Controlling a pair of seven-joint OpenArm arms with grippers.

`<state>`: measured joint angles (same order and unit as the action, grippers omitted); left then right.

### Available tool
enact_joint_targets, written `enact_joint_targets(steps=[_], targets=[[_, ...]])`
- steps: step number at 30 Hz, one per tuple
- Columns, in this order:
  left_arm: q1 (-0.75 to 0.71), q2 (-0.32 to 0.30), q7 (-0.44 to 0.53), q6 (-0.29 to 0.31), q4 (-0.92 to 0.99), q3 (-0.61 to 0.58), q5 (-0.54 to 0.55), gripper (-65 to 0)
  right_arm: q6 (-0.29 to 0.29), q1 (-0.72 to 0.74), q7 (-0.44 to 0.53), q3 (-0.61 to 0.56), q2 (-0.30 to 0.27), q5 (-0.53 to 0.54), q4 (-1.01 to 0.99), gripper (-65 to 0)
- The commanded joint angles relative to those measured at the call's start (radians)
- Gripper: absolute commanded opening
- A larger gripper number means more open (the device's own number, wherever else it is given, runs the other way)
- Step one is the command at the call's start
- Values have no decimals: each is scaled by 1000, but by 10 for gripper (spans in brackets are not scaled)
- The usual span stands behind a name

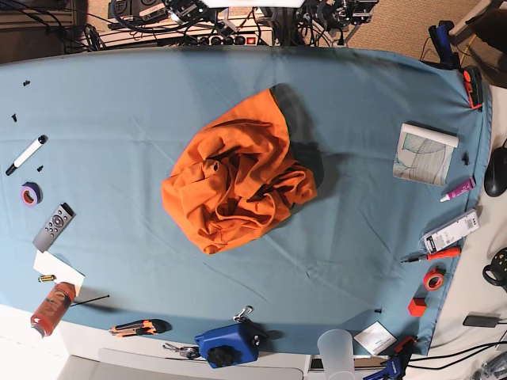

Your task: Layout the t-shirt on the table in an organized manner, then fold the t-shirt properly

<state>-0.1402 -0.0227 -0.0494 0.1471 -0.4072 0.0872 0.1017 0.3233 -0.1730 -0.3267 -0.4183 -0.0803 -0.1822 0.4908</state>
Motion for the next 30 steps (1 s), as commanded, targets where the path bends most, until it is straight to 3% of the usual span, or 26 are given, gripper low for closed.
enact_joint_targets(steps=[1,8,14,21,27,30], targets=[[-16,-10,6,6,-9,0,6,-650,9,-14,-22,-1,-16,6,22,-650],[-126,-64,6,6,-123,0,6,-650,9,-157,-50,-1,-128,14,291,-650],[-256,-124,5,7,-304,0,6,-650,8,-288,-142,0,-241,198,527,-650],[-435,-159,-29,7,-559,0,6,-650,8,-437,-195,1,-329,212,738,-650],[-586,-161,-169,6,-823,1,52,-650,2,-573,-278,1,-376,212,941,-650],[-662,-161,-250,6,-972,1,105,-650,-46,-640,-321,2,-388,212,1051,-650]])
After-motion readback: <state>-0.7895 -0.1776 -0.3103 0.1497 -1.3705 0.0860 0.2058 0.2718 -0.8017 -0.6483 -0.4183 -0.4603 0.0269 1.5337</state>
